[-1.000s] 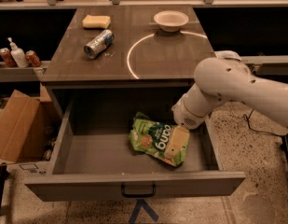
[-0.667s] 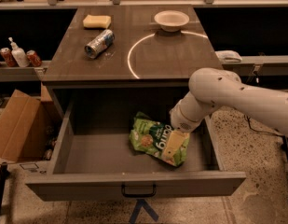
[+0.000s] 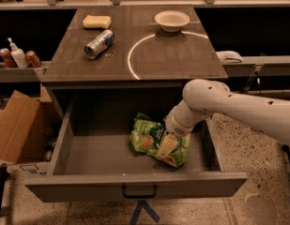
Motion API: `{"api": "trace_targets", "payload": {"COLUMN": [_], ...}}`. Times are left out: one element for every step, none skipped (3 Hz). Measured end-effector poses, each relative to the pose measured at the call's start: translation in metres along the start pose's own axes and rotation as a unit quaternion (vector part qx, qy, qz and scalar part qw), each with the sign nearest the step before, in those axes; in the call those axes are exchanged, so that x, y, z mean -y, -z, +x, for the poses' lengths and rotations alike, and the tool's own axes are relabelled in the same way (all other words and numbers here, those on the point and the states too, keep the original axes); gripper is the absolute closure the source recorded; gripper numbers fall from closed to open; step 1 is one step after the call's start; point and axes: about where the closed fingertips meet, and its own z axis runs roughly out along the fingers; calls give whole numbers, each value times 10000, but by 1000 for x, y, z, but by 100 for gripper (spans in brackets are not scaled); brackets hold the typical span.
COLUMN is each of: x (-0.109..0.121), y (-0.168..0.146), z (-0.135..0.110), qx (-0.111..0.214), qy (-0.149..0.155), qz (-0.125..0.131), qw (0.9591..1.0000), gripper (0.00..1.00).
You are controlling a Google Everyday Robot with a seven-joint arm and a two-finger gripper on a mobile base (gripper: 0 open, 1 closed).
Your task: Pick green rice chip bag from top drawer and place on counter
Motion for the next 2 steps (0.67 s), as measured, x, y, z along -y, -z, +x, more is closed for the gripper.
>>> {"api": "trace_targets", "payload": {"x": [1, -1], "y": [-11, -11], "z": [3, 2], "qx": [91, 209], "qy": [-50, -55], "qz": [-24, -13], "qw": [9999, 9998], "gripper": [33, 55]}}
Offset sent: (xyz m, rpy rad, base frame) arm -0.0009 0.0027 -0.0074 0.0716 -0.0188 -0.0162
